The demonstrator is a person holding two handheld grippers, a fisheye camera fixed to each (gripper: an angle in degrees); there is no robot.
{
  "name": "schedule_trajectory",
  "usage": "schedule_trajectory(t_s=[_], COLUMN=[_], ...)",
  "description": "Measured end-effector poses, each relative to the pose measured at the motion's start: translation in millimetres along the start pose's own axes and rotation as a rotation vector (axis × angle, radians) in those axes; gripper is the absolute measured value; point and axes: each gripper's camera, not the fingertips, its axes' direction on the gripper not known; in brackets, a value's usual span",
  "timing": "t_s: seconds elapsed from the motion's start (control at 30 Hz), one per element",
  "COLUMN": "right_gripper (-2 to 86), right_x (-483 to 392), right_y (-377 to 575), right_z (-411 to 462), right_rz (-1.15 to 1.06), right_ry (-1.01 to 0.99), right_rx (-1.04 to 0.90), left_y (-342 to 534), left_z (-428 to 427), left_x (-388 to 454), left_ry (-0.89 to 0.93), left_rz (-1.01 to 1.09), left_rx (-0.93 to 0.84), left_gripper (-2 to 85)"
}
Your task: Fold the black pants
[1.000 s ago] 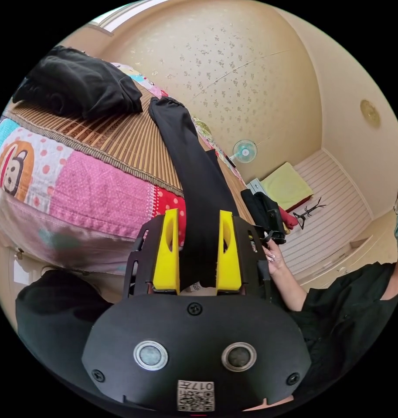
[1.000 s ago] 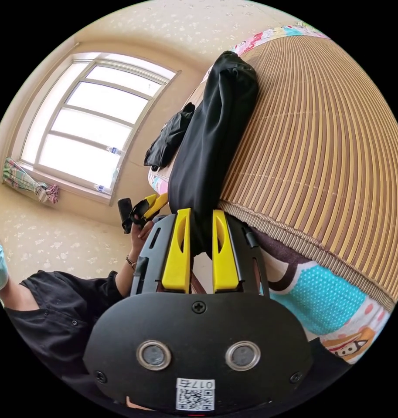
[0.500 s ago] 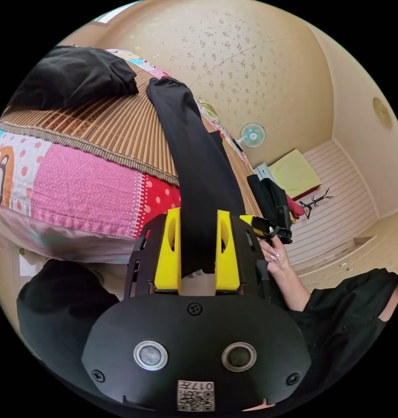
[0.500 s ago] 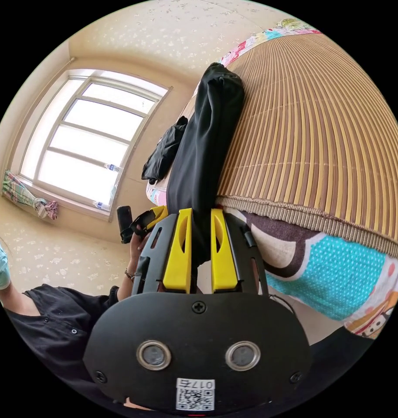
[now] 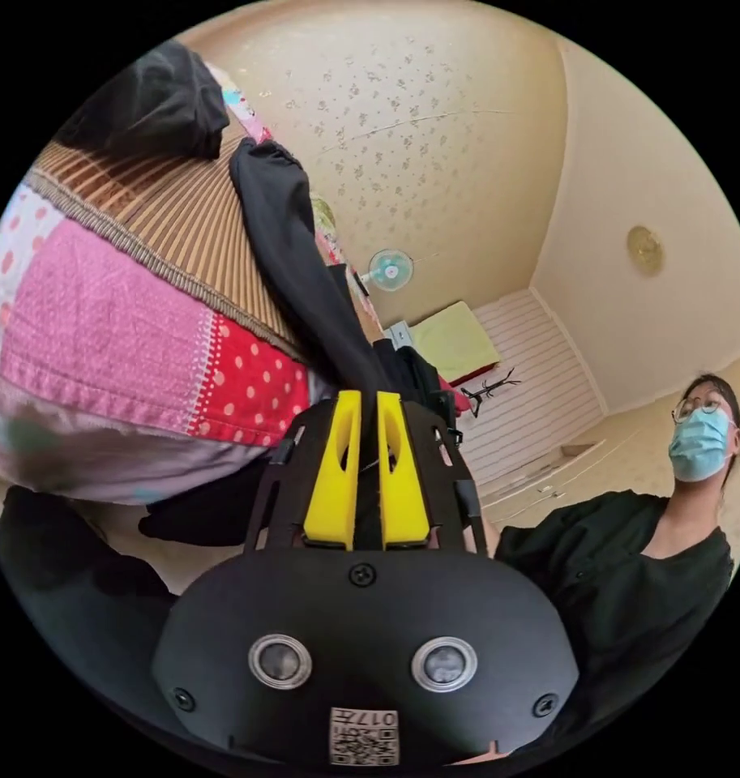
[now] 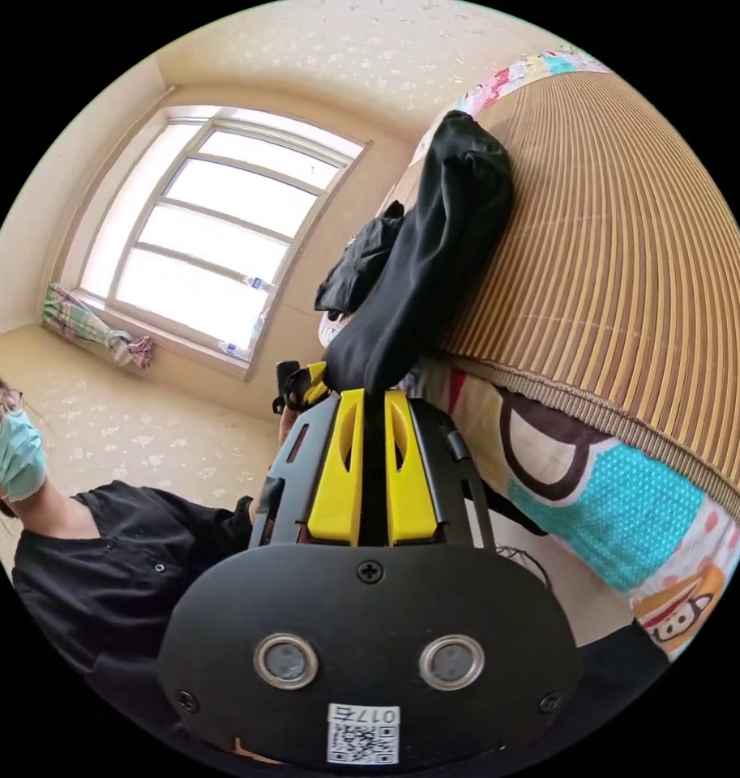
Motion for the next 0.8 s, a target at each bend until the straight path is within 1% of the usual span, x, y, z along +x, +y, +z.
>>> schedule_trajectory(t_s=[0.07,0.23,0.27,0.33,0.37,0.43,0.5,0.57,0.63,0.73,0.8], right_gripper=[2.1,1.6,1.5,1.3,1.3,1.1,1.0,1.0,0.9,0.9,0.8], right_x=[-31,-117,-139,-175,-197,-228,-253,-278,-296,-333,-361], right_y=[10,28,34,44,51,61,70,83,92,106,114], right_z=[-17,-61,-73,-92,-102,-116,-128,-144,-156,-172,-182], right_rz=[-0.118,-0.364,-0.417,-0.495,-0.542,-0.590,-0.611,-0.651,-0.691,-0.778,-0.841], right_ry=[-0.065,-0.101,-0.113,-0.117,-0.104,-0.068,-0.044,-0.079,-0.135,-0.197,-0.197], right_rx=[0.026,0.108,0.133,0.178,0.206,0.239,0.271,0.310,0.329,0.358,0.375], left_y=[2,-11,-13,-19,-20,-22,-15,-4,8,24,27], left_z=[1,16,18,33,37,58,69,74,83,91,96], left_x=[41,181,198,265,280,333,366,390,419,471,505], left_ry=[0.019,0.058,0.064,0.079,0.086,0.131,0.087,0.039,0.118,0.185,0.233], left_rz=[0.086,0.341,0.372,0.477,0.499,0.576,0.616,0.627,0.649,0.748,0.816], left_rx=[0.017,0.037,0.035,0.027,0.022,-0.030,-0.036,-0.003,0.007,0.029,0.038], left_gripper=[4.0,3.9,4.0,4.2,4.8,8.3,9.6,7.3,4.4,4.1,4.0])
